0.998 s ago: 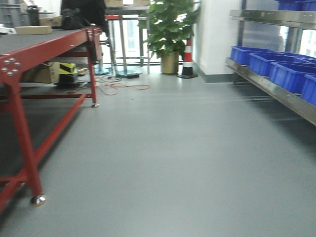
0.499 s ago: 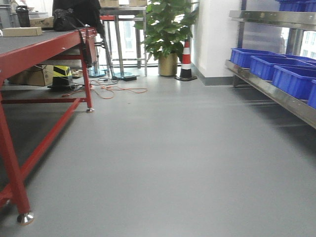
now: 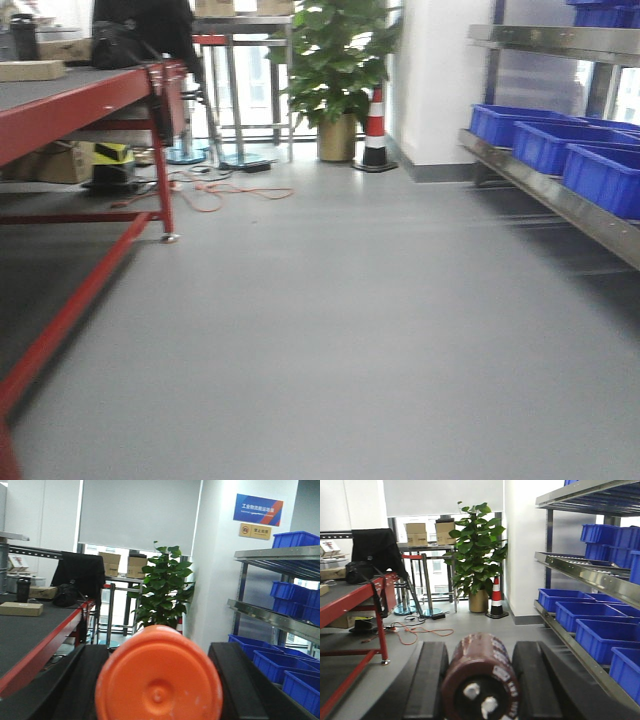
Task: Place cylindrical capacitor in blue bin on shelf
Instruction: 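Drive the base up to the steel shelf of blue bins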
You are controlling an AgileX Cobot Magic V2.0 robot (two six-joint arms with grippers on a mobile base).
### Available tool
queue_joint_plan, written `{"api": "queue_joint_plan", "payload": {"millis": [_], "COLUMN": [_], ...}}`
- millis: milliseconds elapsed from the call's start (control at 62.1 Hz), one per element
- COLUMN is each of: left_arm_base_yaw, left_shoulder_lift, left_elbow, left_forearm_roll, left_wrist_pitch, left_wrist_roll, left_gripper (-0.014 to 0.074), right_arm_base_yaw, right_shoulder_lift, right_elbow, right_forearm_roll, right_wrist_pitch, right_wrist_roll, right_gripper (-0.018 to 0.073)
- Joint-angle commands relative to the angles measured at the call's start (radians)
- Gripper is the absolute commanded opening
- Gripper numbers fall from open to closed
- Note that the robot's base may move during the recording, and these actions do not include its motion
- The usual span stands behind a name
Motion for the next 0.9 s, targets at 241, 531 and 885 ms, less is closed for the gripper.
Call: {"api": "queue_joint_plan", "payload": {"millis": [241, 531, 885], "left_arm_base_yaw": [-0.001, -0.001, -0.001], "left_shoulder_lift": [-0.005, -0.005, -0.005], "left_elbow": [0.001, 0.001, 0.001], "left_forearm_roll": [-0.005, -0.005, -0.005], "left_wrist_pitch": [-0.019, -0.019, -0.019], "left_wrist_roll": [0.000, 0.000, 0.000], "left_gripper": [-0.0111, -0.0111, -0.0111], "right_arm_base_yaw": [-0.002, -0.002, -0.002], "right_shoulder_lift": [0.000, 0.000, 0.000], "right_elbow": [0.002, 0.002, 0.002], "right_forearm_roll": [0.002, 0.002, 0.002], "right_wrist_pitch": [-0.016, -0.016, -0.016], "right_wrist_roll": [-0.001, -0.001, -0.001], "right_gripper": [-0.0168, -0.0168, -0.0168]}}
